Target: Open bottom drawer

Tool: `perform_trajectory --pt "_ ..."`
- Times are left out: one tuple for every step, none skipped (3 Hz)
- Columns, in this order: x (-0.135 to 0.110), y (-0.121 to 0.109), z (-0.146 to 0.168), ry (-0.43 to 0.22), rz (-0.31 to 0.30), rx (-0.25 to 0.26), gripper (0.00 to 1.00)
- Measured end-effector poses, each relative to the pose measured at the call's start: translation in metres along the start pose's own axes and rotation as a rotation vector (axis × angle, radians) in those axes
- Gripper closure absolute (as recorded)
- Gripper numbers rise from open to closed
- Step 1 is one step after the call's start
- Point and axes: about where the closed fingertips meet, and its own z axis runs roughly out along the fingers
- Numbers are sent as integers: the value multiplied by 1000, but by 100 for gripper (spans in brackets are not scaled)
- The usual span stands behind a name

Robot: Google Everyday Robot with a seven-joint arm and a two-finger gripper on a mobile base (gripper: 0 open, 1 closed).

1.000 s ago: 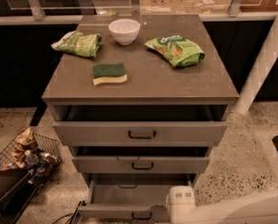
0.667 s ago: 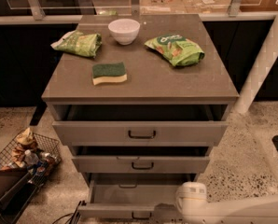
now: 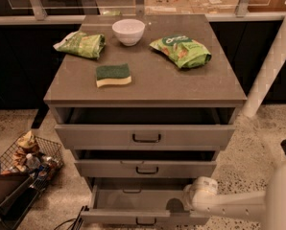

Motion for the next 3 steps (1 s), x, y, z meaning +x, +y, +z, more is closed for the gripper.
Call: perform_trajectory --pt "-4 -1 36 -20 1 -51 100" --pt "-16 6 64 -48 4 -99 100" --pt "-20 25 76 -57 35 -135 100"
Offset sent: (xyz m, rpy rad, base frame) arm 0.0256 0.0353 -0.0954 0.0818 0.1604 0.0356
